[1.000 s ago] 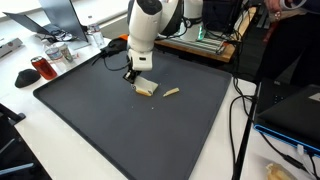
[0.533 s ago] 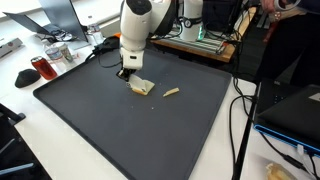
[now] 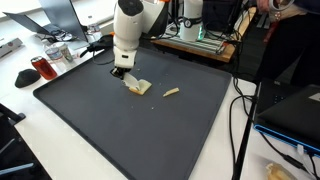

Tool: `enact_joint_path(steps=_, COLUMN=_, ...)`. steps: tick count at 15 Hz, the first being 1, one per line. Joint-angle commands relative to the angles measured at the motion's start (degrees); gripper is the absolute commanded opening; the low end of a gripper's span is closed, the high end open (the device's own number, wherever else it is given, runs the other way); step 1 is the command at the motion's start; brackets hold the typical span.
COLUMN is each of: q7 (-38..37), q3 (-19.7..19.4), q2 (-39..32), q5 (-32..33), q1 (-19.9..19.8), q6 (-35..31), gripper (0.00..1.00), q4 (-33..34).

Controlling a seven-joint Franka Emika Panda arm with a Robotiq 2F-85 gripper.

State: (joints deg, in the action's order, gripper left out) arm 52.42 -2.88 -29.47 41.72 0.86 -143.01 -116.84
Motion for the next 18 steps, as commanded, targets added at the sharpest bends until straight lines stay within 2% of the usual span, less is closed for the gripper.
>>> enact_joint_path(steps=1, q7=-2.87, q3=-1.79, q2=-4.04, q5=3.06, q1=-0.85, q6=0.88, gripper=0.01, q4=1.8)
enact_joint_path(steps=9, q7=-7.62, q3=-3.99, q2=-4.67, q5=7.93, q1=-0.99, q6=2.15, gripper=0.01, q4=2.4)
enact_joint_path(steps=18, q7=-11.49, q3=-3.7, q2=-5.48, q5=12.78, q1=-2.07, q6=5.43, gripper=0.01, q4=3.79)
